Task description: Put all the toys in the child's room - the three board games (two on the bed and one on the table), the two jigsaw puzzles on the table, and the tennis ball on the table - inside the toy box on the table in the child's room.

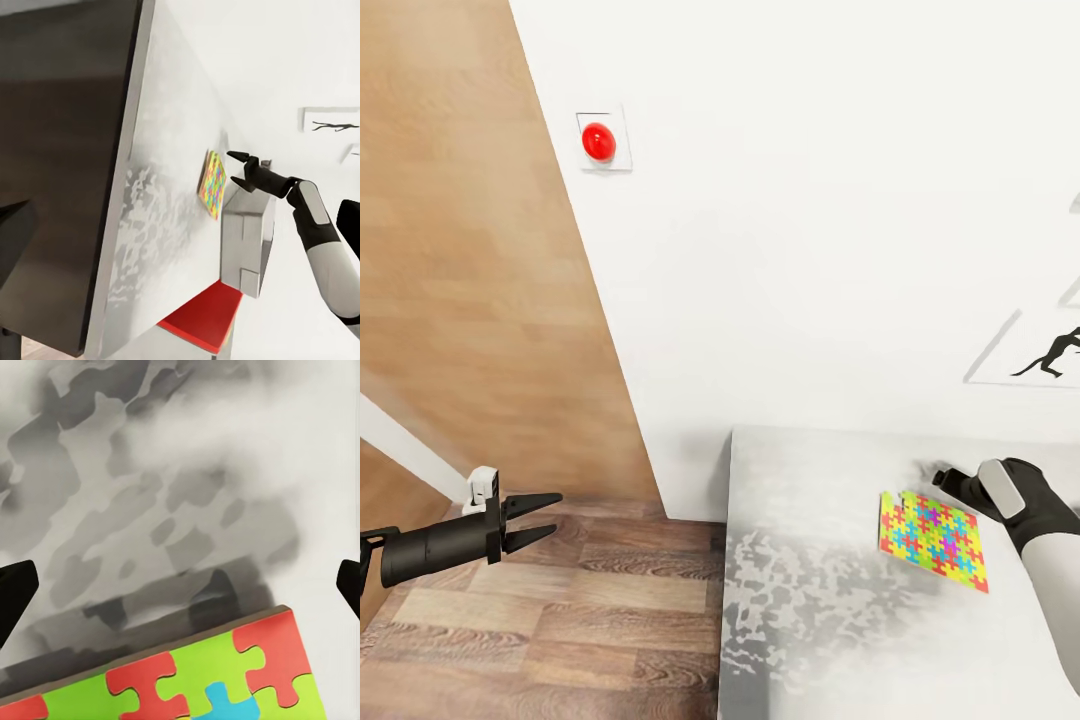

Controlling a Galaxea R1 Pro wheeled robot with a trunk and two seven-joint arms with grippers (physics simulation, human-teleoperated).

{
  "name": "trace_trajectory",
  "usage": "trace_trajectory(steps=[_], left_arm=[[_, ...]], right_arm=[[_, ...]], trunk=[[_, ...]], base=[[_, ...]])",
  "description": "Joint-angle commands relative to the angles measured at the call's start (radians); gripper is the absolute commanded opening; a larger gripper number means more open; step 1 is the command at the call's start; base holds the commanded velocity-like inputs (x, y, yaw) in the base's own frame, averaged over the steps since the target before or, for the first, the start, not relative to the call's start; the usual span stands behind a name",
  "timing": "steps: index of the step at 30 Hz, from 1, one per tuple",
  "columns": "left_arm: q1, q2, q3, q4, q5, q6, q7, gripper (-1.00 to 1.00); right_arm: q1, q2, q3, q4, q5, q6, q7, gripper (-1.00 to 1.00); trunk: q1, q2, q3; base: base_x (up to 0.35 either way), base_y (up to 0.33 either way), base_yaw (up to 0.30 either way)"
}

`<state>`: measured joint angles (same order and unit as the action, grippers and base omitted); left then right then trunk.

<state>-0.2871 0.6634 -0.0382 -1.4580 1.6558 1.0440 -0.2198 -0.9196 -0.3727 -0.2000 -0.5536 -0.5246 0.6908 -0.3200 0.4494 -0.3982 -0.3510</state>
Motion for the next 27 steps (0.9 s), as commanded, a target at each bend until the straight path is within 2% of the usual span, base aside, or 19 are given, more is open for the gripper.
trace_trajectory(steps=[1,27], left_arm=[[-0.001,0.001,-0.002,0.001,-0.008,0.001,-0.010,1.00],[-0.001,0.001,-0.002,0.001,-0.008,0.001,-0.011,1.00]], right_arm=[[0.000,0.000,-0.001,-0.002,-0.011,0.003,-0.008,1.00],[0.002,-0.002,-0.002,0.024,-0.008,0.001,-0.009,1.00]], trunk=[[0.001,-0.002,-0.002],[0.001,-0.002,-0.036]], base=[[0.000,0.000,0.000],[-0.003,0.000,0.000]])
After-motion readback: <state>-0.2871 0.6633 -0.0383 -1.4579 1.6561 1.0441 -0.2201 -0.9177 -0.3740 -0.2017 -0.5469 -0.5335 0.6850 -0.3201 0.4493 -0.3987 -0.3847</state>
